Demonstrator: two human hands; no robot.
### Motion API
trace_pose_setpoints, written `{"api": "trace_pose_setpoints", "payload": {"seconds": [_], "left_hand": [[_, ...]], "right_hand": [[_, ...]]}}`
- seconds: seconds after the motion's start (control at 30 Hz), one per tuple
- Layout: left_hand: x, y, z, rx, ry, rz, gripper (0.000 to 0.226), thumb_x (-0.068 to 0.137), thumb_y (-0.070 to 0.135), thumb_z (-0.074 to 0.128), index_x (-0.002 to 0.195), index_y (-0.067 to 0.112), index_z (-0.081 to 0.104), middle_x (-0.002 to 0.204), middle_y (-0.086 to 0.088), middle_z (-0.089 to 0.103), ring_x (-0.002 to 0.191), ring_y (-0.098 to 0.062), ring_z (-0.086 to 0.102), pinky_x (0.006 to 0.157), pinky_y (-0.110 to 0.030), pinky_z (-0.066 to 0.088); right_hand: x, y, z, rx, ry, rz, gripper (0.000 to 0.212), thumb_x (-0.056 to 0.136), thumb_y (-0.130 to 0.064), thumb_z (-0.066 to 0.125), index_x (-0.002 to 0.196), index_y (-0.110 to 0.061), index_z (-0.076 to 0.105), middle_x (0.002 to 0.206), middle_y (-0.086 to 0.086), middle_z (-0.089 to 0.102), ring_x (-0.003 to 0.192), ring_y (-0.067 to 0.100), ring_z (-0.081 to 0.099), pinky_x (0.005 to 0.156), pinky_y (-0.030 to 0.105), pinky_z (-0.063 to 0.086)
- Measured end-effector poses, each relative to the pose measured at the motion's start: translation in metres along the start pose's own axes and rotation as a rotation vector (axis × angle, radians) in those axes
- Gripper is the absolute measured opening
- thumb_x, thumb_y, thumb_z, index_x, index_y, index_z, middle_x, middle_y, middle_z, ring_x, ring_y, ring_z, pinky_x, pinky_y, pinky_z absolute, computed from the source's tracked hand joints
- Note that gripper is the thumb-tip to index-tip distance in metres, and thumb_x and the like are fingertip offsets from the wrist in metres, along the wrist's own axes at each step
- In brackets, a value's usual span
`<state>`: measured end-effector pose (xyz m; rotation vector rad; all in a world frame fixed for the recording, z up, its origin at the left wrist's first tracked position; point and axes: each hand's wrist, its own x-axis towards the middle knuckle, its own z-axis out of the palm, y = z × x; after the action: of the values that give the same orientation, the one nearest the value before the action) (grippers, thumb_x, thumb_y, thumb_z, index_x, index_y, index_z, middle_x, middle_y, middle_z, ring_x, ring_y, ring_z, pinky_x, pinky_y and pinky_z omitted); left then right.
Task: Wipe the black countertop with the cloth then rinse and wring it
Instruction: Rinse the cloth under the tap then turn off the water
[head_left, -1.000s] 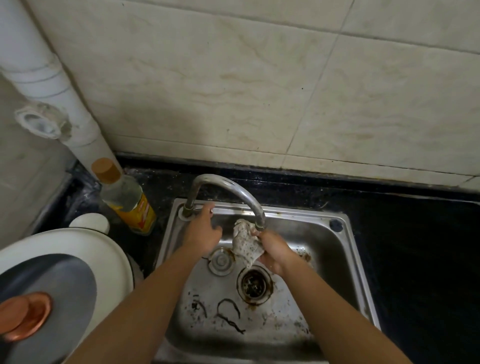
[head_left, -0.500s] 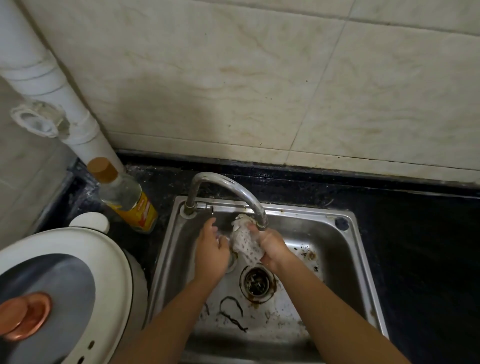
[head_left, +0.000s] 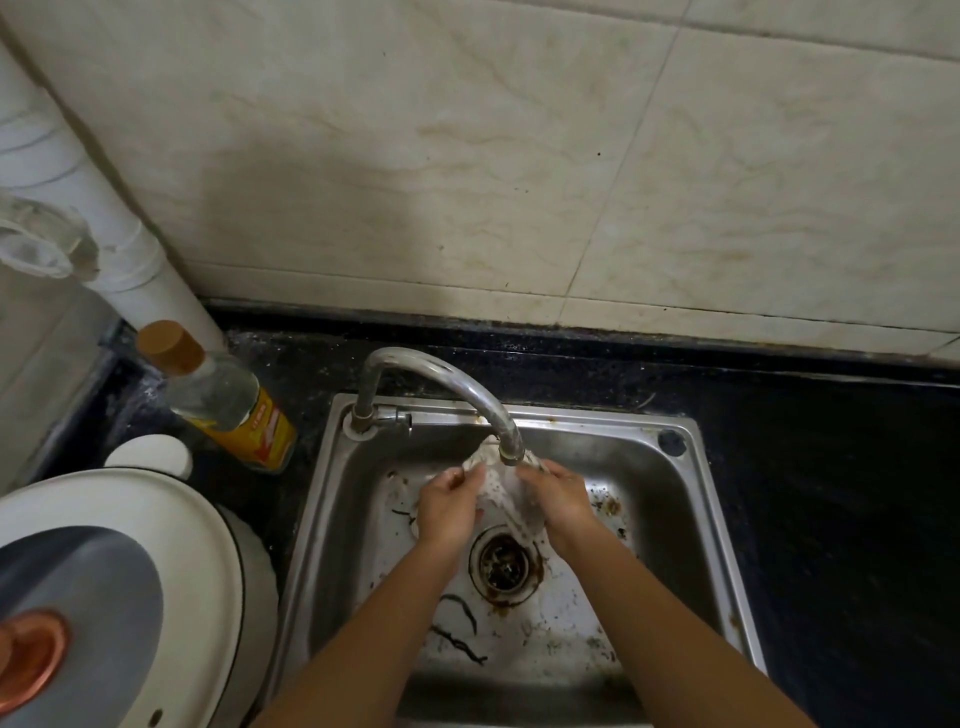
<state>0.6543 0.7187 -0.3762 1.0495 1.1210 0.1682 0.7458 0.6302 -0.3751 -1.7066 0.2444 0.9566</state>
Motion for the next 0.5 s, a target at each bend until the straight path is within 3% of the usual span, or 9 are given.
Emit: {"api": "trace_pose_setpoints", "payload": {"seconds": [0.1,0.23,0.3,0.43,0.5], "left_hand": [[-0.002,0.003,0.001,0.043,-0.037,0.03,0.015,0.091,0.029,0.06,0.094,0.016,0.066,0.093,-0.005,0.07,0.09,-0.017,0.066,0.075,-0.027,0.055],[-0.001,0.008,0.004,-0.034,-0.075,0.005,0.012,0.09,0.029,0.062,0.094,0.018,0.065,0.093,-0.004,0.071,0.091,-0.016,0.066,0.083,-0.033,0.055],[-0.001,0.011,0.005,-0.054,-0.108,-0.014,0.011,0.089,0.024,0.064,0.097,0.017,0.065,0.097,-0.005,0.071,0.094,-0.016,0.067,0.081,-0.031,0.055],[-0.006,0.015,0.0,-0.087,-0.29,-0.05,0.02,0.088,0.004,0.061,0.106,0.011,0.063,0.105,-0.008,0.071,0.098,-0.019,0.067,0.078,-0.026,0.053],[-0.007,0.016,-0.004,-0.094,-0.342,-0.052,0.02,0.088,0.002,0.061,0.106,0.011,0.064,0.105,-0.007,0.071,0.098,-0.018,0.068,0.077,-0.025,0.054]], "right_hand": [[-0.002,0.002,-0.005,-0.003,0.008,-0.004,0.019,0.087,-0.024,0.067,0.099,-0.01,0.069,0.089,0.004,0.069,0.08,0.014,0.063,0.063,0.024,0.043],[0.001,0.008,-0.006,-0.043,0.019,0.021,0.025,0.085,-0.034,0.069,0.095,-0.011,0.072,0.096,0.007,0.072,0.094,0.023,0.064,0.086,0.035,0.05],[0.002,0.01,-0.008,-0.044,0.009,0.033,0.027,0.085,-0.035,0.069,0.096,-0.01,0.071,0.099,0.011,0.072,0.094,0.026,0.065,0.083,0.037,0.052],[0.004,0.01,-0.015,-0.009,-0.001,0.05,0.026,0.093,-0.03,0.06,0.105,-0.007,0.067,0.102,0.013,0.071,0.094,0.028,0.068,0.091,0.043,0.054],[0.001,0.007,-0.017,0.018,-0.023,0.053,0.024,0.094,-0.025,0.058,0.109,-0.007,0.064,0.102,0.013,0.071,0.091,0.025,0.068,0.083,0.039,0.056]]}}
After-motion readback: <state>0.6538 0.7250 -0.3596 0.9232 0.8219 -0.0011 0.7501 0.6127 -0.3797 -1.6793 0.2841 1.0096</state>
